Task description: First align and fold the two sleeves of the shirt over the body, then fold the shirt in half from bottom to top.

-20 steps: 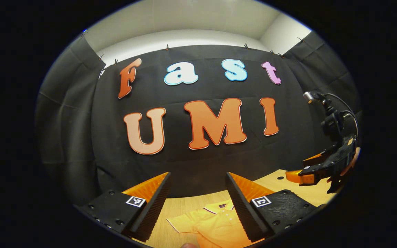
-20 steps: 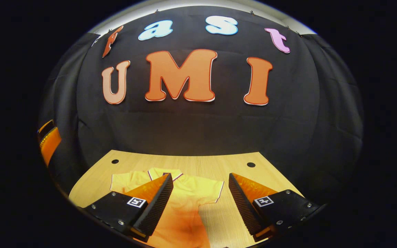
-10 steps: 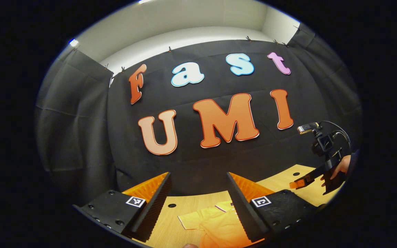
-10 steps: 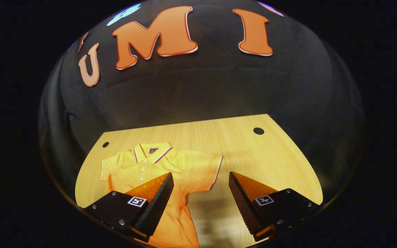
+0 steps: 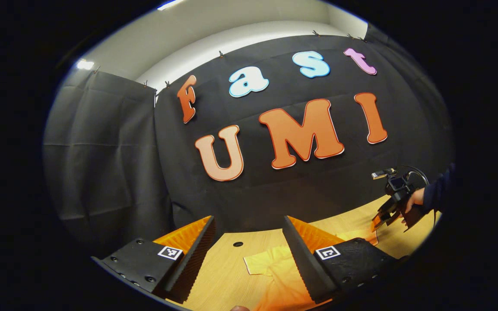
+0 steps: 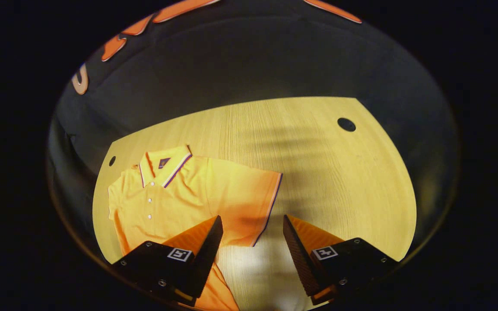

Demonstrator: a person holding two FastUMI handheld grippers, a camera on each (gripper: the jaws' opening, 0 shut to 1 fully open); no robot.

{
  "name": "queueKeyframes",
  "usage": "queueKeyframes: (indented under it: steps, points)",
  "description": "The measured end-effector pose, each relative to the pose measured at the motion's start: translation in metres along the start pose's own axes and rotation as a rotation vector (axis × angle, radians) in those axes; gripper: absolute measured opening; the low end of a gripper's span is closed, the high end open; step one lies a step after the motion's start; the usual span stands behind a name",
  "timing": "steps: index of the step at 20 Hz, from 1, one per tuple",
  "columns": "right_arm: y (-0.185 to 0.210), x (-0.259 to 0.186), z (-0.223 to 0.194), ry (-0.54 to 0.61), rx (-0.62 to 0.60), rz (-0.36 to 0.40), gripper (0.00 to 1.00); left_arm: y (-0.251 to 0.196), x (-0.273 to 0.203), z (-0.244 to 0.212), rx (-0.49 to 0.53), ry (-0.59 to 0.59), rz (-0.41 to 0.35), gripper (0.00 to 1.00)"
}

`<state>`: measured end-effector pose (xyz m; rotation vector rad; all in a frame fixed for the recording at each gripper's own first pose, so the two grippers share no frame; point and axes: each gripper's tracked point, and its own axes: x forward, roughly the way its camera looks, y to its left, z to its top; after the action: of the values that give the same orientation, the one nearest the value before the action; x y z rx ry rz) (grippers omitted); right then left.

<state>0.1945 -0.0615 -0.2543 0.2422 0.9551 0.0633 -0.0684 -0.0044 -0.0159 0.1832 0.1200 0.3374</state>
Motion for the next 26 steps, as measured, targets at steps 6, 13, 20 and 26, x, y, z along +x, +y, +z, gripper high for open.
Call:
queueKeyframes:
  steps: [6,13,20,26]
  points:
    - [-0.003,0.042,-0.005,0.149,0.008,-0.012,0.79,0.001,0.003,-0.020,-0.003,0.071,0.036,0.96]
    - [-0.010,0.061,-0.015,0.232,-0.050,-0.121,0.78,-0.006,0.008,-0.035,-0.004,0.109,0.023,0.96]
    - [0.001,0.067,-0.020,0.213,0.029,-0.026,0.08,-0.011,0.012,-0.042,-0.013,0.125,-0.016,0.96]
    - [0.038,0.036,0.020,0.060,0.099,0.128,0.07,-0.008,0.011,-0.042,-0.023,0.128,0.003,0.96]
